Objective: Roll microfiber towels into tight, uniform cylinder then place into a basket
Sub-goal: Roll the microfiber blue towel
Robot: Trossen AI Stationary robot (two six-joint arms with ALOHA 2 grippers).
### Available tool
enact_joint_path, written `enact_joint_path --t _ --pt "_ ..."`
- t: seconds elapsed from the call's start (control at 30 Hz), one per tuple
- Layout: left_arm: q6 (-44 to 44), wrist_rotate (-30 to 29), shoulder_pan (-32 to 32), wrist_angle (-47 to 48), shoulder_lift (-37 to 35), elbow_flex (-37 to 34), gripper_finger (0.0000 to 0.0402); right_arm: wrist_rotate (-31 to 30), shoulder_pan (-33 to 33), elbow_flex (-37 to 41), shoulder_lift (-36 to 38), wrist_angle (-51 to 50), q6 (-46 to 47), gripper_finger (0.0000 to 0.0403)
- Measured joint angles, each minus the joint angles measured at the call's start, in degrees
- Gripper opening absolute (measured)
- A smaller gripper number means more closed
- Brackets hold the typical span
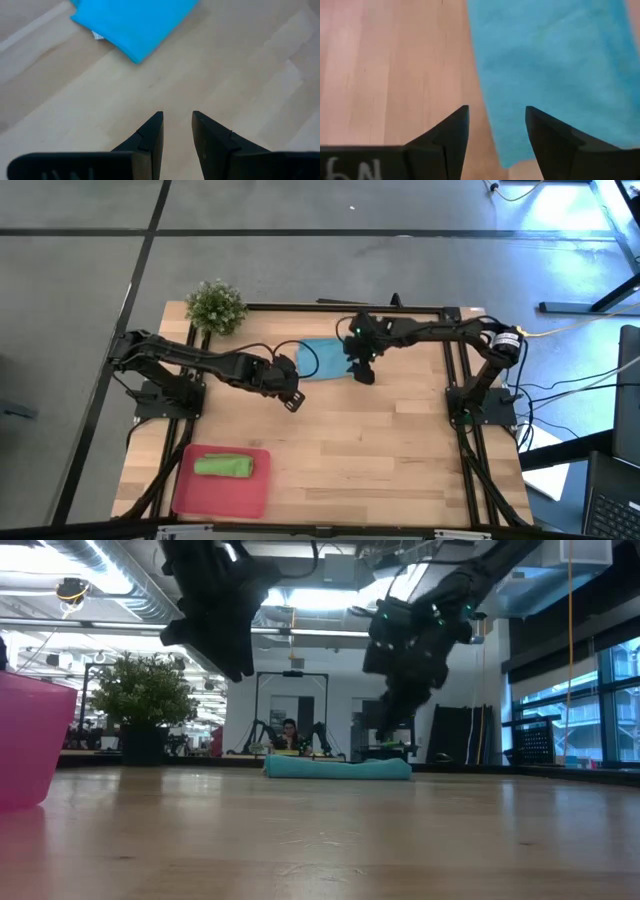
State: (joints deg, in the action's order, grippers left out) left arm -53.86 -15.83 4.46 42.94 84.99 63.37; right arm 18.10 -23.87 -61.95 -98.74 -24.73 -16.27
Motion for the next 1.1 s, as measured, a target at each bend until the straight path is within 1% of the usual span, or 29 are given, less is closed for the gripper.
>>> enact_joint_path --t 0.1,0.17,0.33,0.4,0.5,0.6,0.67,0.77,0.97,1.1 --pt "0.46 -3.03 -1.48 -0.24 0.71 0.02 0.0093 -0.54 0.98 4.18 0.00 3.15 1.45 0.0195" --pt "2.46 -3.75 -3.43 -0.81 1.51 0.02 0.0093 -1.95 1.28 5.77 0.00 5.14 2.56 0.0195" --pt "12.22 0.56 -8.93 -9.16 6.59 0.02 0.0093 -6.26 1.15 7.51 0.00 6.81 4.28 0.0195" --pt "14.67 2.23 -10.94 -12.75 9.37 0.07 0.0093 -6.81 1.02 7.52 0.00 7.09 4.28 0.0195" --pt "16.63 3.72 -13.85 -17.34 13.15 0.07 0.0093 -6.92 1.02 7.91 0.00 7.32 4.37 0.0195" --pt "17.46 5.03 -15.96 -19.53 16.21 0.04 0.0093 -6.96 1.02 8.00 -0.08 6.66 5.85 0.0195" --pt "17.63 5.70 -16.94 -19.24 17.87 0.03 0.0093 -6.88 1.02 8.00 -0.55 6.64 6.52 0.0195" --pt "17.12 7.15 -18.13 -19.25 19.93 0.04 0.0093 -5.50 1.02 8.00 -1.42 6.47 7.57 0.0195" --pt "17.83 7.21 -19.92 -18.45 21.44 0.00 0.0093 2.51 1.86 8.00 -3.94 5.88 7.69 0.0195" --pt "20.70 7.04 -21.73 -18.22 21.44 0.00 0.0093 3.71 3.48 7.95 -4.22 5.85 7.69 0.0191"
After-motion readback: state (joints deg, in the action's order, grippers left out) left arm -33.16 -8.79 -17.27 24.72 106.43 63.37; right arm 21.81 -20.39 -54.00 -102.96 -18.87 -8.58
